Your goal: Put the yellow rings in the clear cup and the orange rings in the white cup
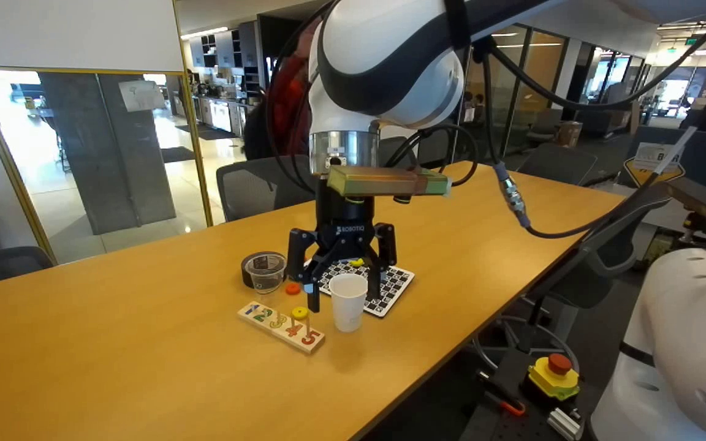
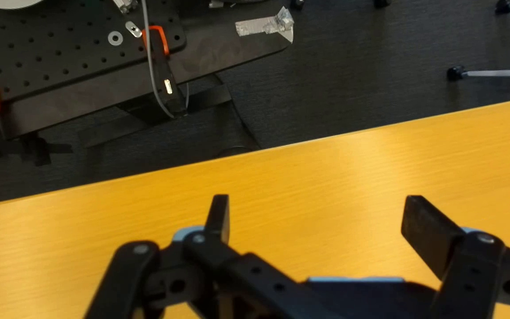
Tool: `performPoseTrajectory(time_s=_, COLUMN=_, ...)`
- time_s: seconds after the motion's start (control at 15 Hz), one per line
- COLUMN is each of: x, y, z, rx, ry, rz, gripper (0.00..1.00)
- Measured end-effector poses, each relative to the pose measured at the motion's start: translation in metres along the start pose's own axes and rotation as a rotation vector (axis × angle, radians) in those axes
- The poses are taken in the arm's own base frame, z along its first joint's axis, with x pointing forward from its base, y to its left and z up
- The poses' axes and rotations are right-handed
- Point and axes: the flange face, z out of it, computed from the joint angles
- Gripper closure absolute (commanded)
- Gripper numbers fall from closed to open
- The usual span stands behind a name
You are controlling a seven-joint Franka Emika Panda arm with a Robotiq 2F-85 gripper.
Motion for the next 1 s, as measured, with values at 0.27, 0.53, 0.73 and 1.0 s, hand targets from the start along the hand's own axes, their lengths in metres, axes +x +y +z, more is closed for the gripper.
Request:
performPoseTrajectory(time_s=0.27, x=0.041, y=0.017, z=-0.019, rx=0.03, ry=0.089, rz=0.058, gripper=0.0)
performPoseTrajectory(time_s=0.53, x=0.101, y=0.036, z=-0.042, rx=0.08, ry=0.136, rz=0.137, gripper=0.0)
performPoseTrajectory(time_s=0.73, x=0.149, y=0.04, z=-0.052, rx=0.103, ry=0.165, rz=0.226, gripper=0.0)
performPoseTrajectory(time_s=1.0, x=0.203, y=0.034, z=-0.046, rx=0.093, ry=0.23, rz=0.422, gripper=0.0)
